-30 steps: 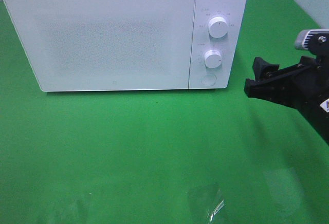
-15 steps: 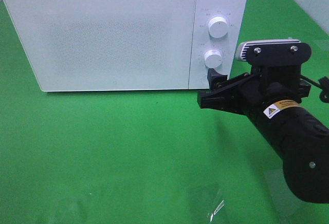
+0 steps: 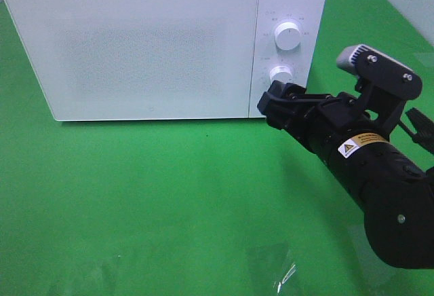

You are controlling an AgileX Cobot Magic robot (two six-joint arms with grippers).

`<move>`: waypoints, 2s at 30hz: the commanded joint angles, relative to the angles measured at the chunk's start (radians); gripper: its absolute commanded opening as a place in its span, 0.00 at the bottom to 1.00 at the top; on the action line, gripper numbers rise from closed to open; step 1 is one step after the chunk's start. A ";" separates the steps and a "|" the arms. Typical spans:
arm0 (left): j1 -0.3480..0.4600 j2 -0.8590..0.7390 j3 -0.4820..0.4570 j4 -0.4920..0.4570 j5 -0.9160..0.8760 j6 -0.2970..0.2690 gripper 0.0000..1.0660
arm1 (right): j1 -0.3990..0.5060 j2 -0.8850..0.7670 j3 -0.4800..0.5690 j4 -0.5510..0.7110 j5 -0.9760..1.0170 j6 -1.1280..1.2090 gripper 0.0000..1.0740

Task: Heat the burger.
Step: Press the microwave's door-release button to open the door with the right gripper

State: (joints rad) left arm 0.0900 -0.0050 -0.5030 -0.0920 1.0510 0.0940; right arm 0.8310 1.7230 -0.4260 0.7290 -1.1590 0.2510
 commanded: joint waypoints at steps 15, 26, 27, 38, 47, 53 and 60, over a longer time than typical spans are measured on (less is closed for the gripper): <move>0.000 -0.015 0.004 -0.003 -0.014 -0.001 0.92 | 0.000 0.002 -0.011 -0.003 -0.008 0.929 0.22; 0.000 -0.015 0.004 -0.003 -0.014 -0.001 0.92 | -0.004 0.002 -0.011 0.032 0.137 1.024 0.00; 0.000 -0.015 0.004 -0.003 -0.014 -0.001 0.92 | -0.012 0.002 -0.011 0.031 0.167 1.035 0.00; 0.000 -0.015 0.004 -0.003 -0.014 -0.001 0.92 | -0.097 0.002 -0.011 -0.001 0.223 1.053 0.00; 0.000 -0.015 0.004 -0.003 -0.014 -0.001 0.92 | -0.144 0.003 -0.012 -0.030 0.247 1.053 0.00; 0.000 -0.015 0.004 -0.003 -0.014 -0.001 0.92 | -0.144 0.039 -0.042 -0.035 0.249 1.059 0.00; 0.000 -0.015 0.004 -0.003 -0.014 -0.001 0.92 | -0.144 0.125 -0.100 -0.086 0.249 1.126 0.00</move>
State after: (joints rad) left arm 0.0900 -0.0050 -0.5030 -0.0920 1.0510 0.0940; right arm 0.6920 1.8250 -0.4980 0.6780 -0.9130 1.3540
